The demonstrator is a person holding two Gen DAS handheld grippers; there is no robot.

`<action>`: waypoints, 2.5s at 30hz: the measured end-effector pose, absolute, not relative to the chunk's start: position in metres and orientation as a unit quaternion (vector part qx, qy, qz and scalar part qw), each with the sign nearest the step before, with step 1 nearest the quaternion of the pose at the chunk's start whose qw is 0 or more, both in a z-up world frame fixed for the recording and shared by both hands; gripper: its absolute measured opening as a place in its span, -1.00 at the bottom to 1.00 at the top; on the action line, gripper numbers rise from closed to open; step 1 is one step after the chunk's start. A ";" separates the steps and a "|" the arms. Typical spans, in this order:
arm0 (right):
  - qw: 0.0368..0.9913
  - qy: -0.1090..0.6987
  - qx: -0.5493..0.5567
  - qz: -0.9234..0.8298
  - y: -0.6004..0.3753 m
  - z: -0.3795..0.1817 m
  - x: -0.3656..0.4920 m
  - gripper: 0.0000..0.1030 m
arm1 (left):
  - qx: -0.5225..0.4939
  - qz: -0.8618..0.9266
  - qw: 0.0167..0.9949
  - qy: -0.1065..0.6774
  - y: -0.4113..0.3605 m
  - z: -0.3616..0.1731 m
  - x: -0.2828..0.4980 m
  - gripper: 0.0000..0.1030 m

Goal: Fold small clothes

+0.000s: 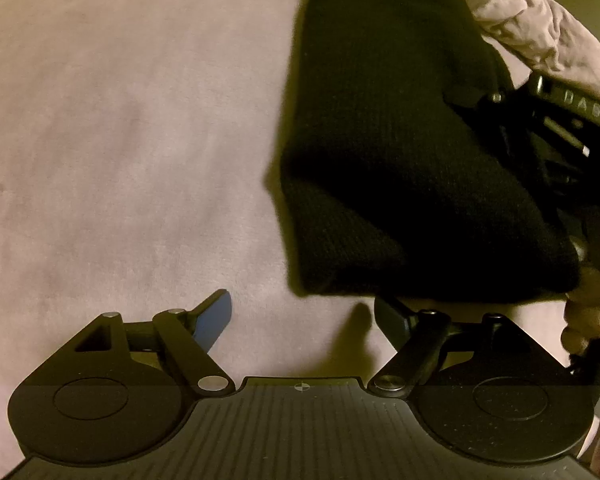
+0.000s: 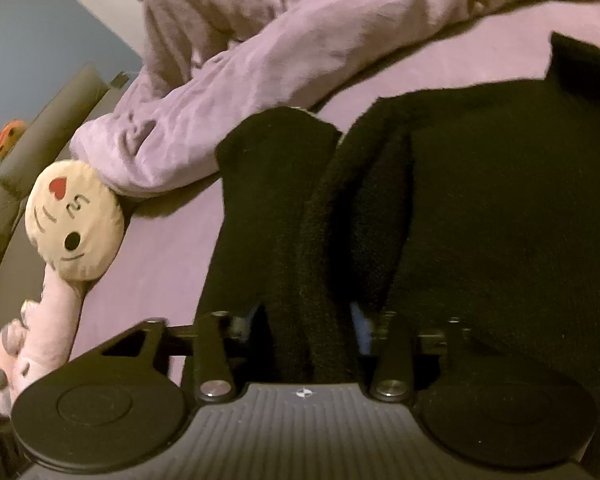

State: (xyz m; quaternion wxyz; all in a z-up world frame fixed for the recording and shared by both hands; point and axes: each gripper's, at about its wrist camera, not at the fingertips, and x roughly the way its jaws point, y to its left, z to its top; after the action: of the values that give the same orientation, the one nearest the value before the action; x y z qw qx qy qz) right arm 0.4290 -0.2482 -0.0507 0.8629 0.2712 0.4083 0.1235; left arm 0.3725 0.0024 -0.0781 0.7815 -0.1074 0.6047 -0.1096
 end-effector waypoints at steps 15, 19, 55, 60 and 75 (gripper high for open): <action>0.905 0.351 0.195 0.144 -0.238 -0.009 0.419 -0.57 | -0.138 -0.083 0.790 0.591 0.017 -0.055 0.374 0.64; 0.934 0.301 0.144 0.127 -0.253 0.029 0.407 -0.58 | -0.140 -0.078 0.804 0.572 0.018 -0.037 0.375 0.65; 0.888 0.395 0.203 0.121 -0.365 -0.023 0.392 -0.61 | -0.088 -0.143 0.791 0.588 -0.065 -0.052 0.389 0.72; 0.887 0.431 0.149 0.073 -0.374 -0.048 0.390 -0.58 | -0.096 -0.143 0.791 0.587 -0.063 -0.052 0.389 0.78; 0.882 0.399 0.236 0.085 -0.379 -0.027 0.433 0.16 | -0.082 -0.159 0.788 0.589 -0.078 -0.066 0.399 0.80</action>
State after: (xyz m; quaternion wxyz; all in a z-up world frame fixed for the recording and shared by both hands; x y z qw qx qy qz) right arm 0.4327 -0.3788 -0.0271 0.8820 0.2362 0.3987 0.0853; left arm 0.3991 -0.0781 -0.0658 0.7878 -0.0824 0.5893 -0.1590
